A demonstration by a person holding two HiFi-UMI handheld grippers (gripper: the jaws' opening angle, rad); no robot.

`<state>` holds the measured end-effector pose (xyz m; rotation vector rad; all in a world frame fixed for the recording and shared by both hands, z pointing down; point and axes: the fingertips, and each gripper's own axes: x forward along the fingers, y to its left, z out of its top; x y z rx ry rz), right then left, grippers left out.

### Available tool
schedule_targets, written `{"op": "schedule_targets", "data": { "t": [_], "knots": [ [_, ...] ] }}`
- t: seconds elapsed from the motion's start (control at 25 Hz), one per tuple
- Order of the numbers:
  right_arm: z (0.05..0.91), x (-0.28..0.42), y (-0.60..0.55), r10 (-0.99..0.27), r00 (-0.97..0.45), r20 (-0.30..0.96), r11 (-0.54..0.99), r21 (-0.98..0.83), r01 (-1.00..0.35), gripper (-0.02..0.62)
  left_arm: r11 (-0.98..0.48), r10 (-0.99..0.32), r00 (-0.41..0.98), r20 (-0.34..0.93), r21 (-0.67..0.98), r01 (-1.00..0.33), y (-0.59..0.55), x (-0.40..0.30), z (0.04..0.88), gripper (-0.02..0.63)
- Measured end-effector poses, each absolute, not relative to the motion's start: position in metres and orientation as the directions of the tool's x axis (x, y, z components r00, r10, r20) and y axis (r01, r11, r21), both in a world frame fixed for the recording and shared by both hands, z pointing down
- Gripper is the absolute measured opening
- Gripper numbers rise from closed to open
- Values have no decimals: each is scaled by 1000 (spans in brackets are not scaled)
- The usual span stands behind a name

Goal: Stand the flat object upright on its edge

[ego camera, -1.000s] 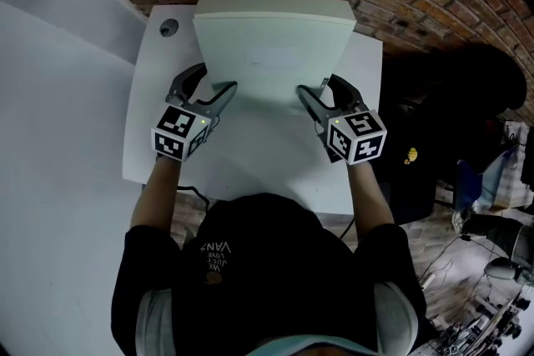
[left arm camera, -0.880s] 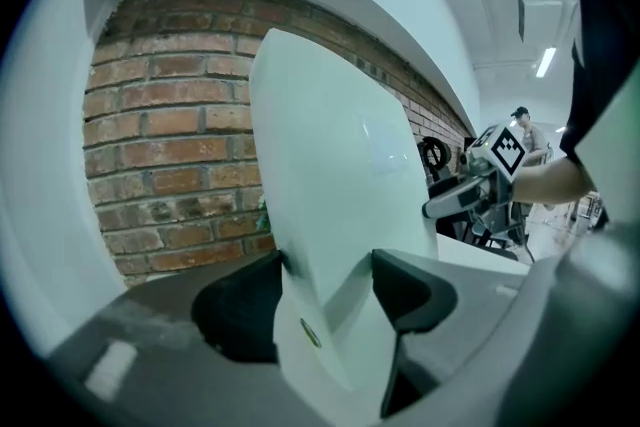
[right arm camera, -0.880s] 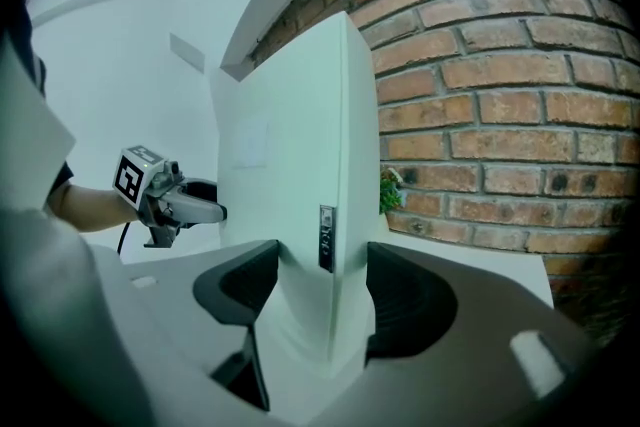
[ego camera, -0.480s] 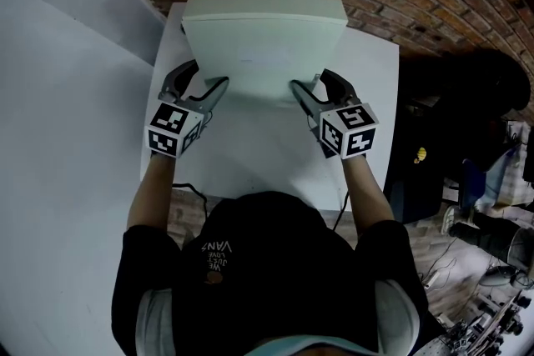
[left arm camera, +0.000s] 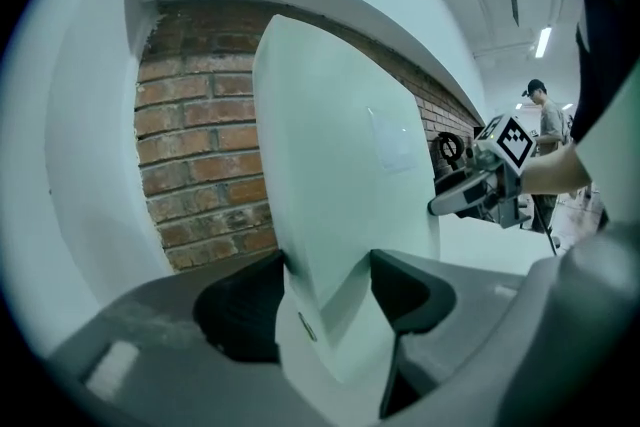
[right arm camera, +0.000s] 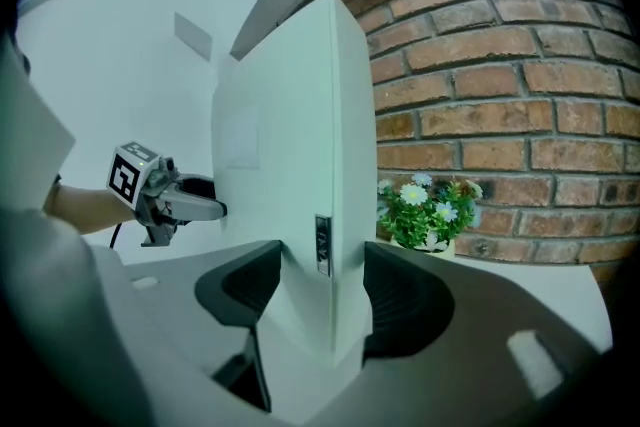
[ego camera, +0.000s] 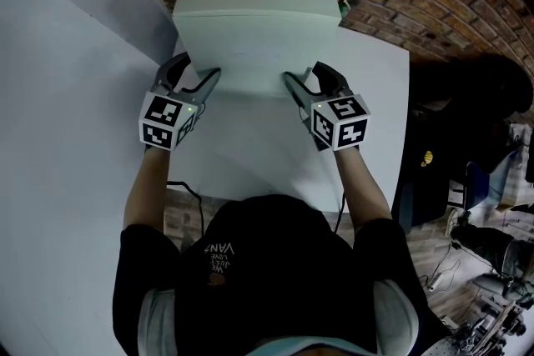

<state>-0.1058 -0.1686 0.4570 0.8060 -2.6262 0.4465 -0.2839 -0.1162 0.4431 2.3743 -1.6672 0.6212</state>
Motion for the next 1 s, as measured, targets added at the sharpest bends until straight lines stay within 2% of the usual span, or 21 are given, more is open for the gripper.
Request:
{"op": "schedule_targets", "data": {
  "t": [1.0],
  "knots": [
    [470,-213,-229,-503,-762,408,784,-156,-601,256,-310,-888,202,413,-215,-926,-178,-390,447,273]
  ]
}}
